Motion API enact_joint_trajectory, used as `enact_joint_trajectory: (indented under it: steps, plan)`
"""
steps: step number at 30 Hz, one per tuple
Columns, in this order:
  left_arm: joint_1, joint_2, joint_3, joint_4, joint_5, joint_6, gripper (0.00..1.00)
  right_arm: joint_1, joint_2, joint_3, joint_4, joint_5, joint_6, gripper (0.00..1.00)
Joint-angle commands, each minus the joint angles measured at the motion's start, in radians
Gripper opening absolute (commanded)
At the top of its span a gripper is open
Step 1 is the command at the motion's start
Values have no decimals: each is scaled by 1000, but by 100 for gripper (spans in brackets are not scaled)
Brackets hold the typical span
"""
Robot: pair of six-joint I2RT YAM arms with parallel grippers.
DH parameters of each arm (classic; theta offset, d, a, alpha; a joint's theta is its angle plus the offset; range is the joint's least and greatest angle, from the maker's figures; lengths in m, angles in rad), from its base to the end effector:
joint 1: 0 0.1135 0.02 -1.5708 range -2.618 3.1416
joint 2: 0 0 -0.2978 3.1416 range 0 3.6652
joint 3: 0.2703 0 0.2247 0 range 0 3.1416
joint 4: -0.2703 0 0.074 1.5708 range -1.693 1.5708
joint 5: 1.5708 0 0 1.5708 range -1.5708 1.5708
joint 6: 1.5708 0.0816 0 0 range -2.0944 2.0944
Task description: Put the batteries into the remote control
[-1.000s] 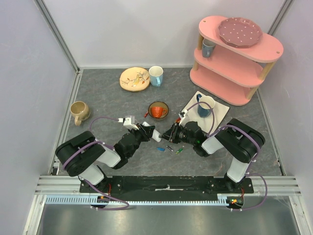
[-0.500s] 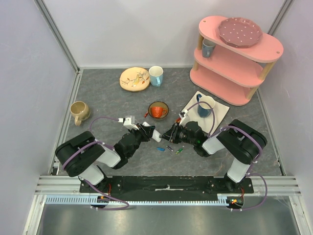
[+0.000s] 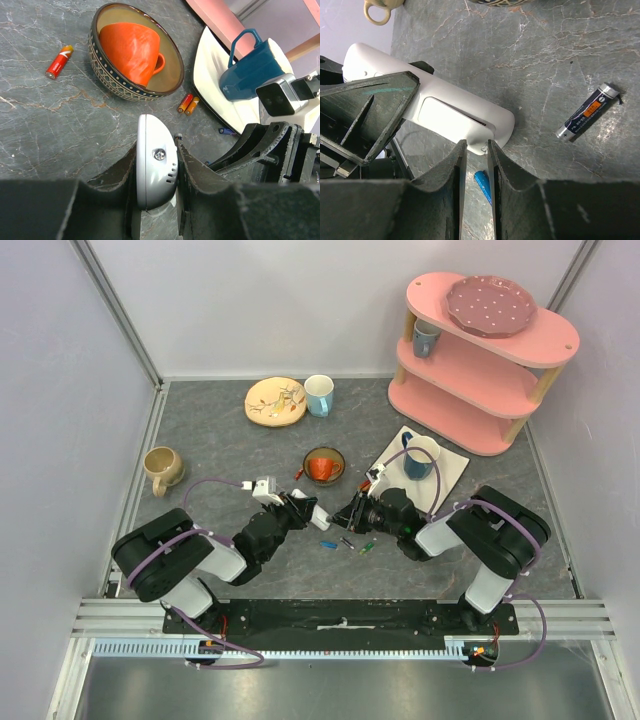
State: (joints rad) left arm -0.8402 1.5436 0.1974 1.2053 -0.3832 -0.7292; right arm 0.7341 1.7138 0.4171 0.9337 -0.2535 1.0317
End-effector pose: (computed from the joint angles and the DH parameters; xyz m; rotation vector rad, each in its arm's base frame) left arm 0.2008 -0.1784 0.1924 -0.1971 1.7632 -0.8331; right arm 0.2252 0.2308 0.1617 0.1344 2.1967 1.3459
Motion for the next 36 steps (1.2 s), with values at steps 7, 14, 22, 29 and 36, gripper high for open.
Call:
enact_joint_trajectory:
  steps: [7,14,22,29,36]
  plan:
    - [-14,-48,2,-50,33,2,2,8,-40,-1,65,16,-15,30]
    - [-14,-74,-12,-70,33,-12,2,8,-52,-6,62,19,-19,30]
    - [-14,-103,-13,-104,47,-24,2,7,-57,-9,54,26,-25,30]
    - [-13,-138,-9,-142,72,-36,2,8,-48,-9,57,23,-27,30]
    - [-14,-180,7,-222,110,-58,2,7,-62,-14,39,28,-35,31]
